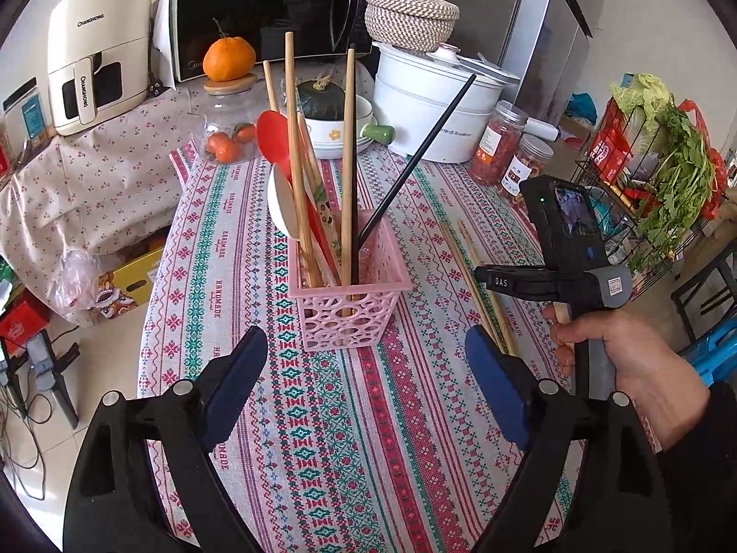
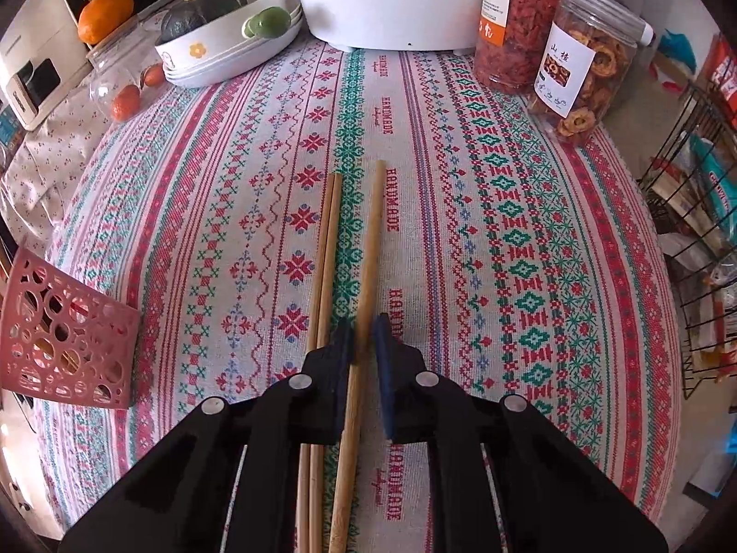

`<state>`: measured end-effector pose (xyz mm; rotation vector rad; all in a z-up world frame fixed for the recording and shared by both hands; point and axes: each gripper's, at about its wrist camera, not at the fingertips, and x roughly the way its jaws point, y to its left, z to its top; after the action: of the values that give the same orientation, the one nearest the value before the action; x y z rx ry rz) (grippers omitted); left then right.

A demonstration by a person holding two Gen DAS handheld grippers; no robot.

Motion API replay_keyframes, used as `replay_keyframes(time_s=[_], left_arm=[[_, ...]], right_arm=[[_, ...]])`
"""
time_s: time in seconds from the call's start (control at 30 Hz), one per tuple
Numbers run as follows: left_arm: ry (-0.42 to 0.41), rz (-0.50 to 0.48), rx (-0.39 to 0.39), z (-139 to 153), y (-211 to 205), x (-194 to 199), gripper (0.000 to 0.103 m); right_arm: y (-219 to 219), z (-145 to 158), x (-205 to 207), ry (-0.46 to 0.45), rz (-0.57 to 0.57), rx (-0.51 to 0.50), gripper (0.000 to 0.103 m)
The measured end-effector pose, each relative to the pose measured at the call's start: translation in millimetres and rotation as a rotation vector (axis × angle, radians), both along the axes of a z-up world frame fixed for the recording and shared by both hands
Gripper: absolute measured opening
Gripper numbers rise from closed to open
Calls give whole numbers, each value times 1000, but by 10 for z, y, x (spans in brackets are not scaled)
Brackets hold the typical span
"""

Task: Organize utensils
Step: 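Grasp a wooden chopstick from the cloth with the right tool and lift it, then grasp two wooden chopsticks with the left tool while the right tool holds its chopstick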

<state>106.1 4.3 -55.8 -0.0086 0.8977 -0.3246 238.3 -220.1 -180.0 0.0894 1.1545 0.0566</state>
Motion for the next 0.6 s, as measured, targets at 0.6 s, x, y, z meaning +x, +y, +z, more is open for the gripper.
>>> replay_keyframes(time_s=[0.6], left_arm=[[174, -150, -15, -356, -1481, 451, 43]], right_arm=[[-1178, 385, -543, 10, -149, 189, 7]])
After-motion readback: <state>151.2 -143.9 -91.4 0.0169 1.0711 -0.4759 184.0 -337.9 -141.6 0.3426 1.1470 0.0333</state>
